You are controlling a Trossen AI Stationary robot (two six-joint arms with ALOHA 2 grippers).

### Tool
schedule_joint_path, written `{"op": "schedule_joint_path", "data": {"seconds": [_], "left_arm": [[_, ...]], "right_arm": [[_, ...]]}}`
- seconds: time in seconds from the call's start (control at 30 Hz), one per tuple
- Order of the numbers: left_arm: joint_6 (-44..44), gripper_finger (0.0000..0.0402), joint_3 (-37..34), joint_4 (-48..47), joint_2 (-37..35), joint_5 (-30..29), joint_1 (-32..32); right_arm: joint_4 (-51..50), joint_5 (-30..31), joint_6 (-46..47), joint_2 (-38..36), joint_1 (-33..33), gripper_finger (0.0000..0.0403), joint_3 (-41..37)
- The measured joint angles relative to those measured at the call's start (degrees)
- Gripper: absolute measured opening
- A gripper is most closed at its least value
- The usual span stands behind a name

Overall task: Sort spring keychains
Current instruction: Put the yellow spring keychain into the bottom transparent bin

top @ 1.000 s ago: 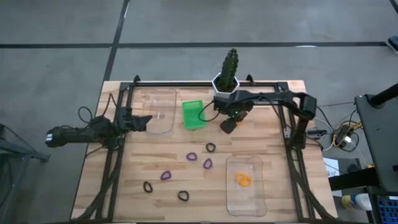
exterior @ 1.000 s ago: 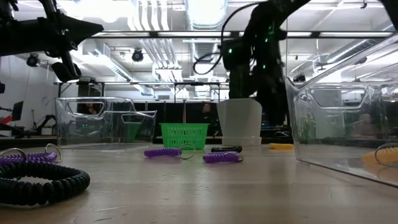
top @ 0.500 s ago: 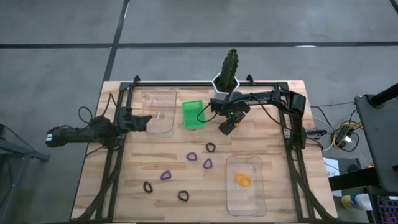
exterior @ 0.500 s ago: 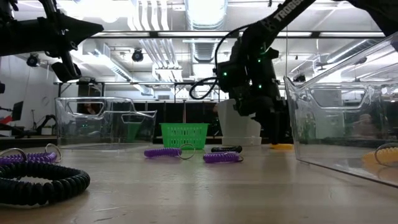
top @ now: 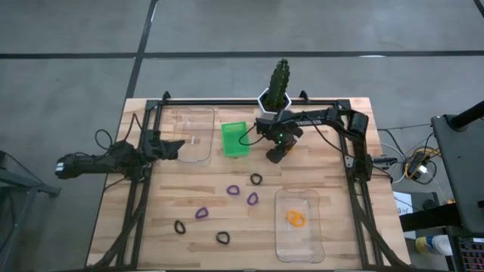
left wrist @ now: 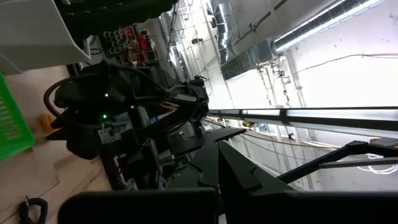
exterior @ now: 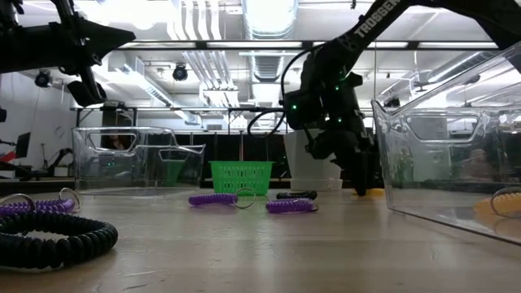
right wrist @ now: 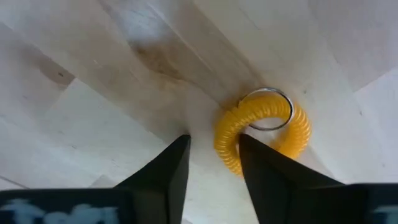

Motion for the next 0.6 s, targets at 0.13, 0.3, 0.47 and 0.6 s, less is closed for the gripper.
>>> {"op": "schedule_joint_path", "data": {"seconds": [0.13,0.3,0.47,0.6], "left_arm": [[0.0,0.0002,0.0,0.0,0.0,0.0,0.0],[0.0,0.0002,0.0,0.0,0.0,0.0,0.0],[0.0,0.0002,0.0,0.0,0.0,0.0,0.0],[0.0,0.0002,0.0,0.0,0.0,0.0,0.0]], "right_arm": [[0.4,-0.6,-0.4,0.0,0.1,0.0062,0.0],[-0.2,-0.7,-1.4,-0.7,0.1,0.0020,0.1],[-4.4,-0.7,-2.8,-4.8,1.6,0.0015,0.8],[-6.5,-1.0,-1.8,-9.9,3.4,0.0014,0.8]]}}
